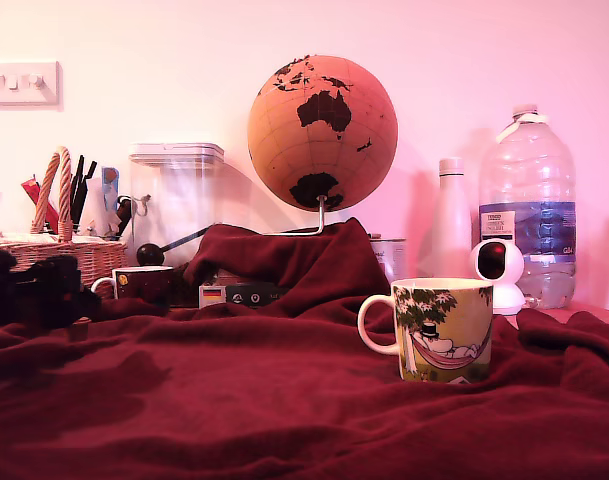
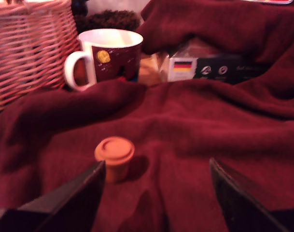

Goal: Pick up the coffee capsules on the table and drop them inside the coffee cup

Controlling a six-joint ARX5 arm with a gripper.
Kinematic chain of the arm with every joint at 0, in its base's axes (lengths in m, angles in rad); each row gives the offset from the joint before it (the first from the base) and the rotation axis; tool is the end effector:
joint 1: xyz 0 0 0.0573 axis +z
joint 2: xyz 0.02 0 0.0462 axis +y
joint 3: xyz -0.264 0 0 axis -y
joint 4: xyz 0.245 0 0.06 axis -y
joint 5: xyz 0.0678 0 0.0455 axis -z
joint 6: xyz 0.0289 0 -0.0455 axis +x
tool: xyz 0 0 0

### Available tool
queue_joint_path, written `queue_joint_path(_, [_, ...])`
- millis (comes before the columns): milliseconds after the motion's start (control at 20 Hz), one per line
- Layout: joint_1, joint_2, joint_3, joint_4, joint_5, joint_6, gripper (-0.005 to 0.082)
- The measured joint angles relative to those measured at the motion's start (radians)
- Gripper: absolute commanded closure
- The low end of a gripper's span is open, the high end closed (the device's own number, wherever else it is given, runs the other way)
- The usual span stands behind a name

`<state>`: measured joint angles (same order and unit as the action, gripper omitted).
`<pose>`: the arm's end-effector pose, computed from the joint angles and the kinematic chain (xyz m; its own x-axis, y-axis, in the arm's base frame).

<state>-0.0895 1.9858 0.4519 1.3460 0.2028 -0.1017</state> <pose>0.2882 -0.0317 0.0845 0.9404 -0.2866 -0.1830 0.2643 0.9546 -0.1372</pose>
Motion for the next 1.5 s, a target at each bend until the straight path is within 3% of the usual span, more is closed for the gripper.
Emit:
queue_joint_path(450, [0.026,0.073,0.098,-0.023,0.029,0.000,0.0151])
queue_joint_path(1000, [0.027,0.181,0.277,-0.173,0.050,0.016,0.0158])
queue_joint_path(1500, [0.032,0.181,0.277,-0.176,0.050,0.016,0.0556])
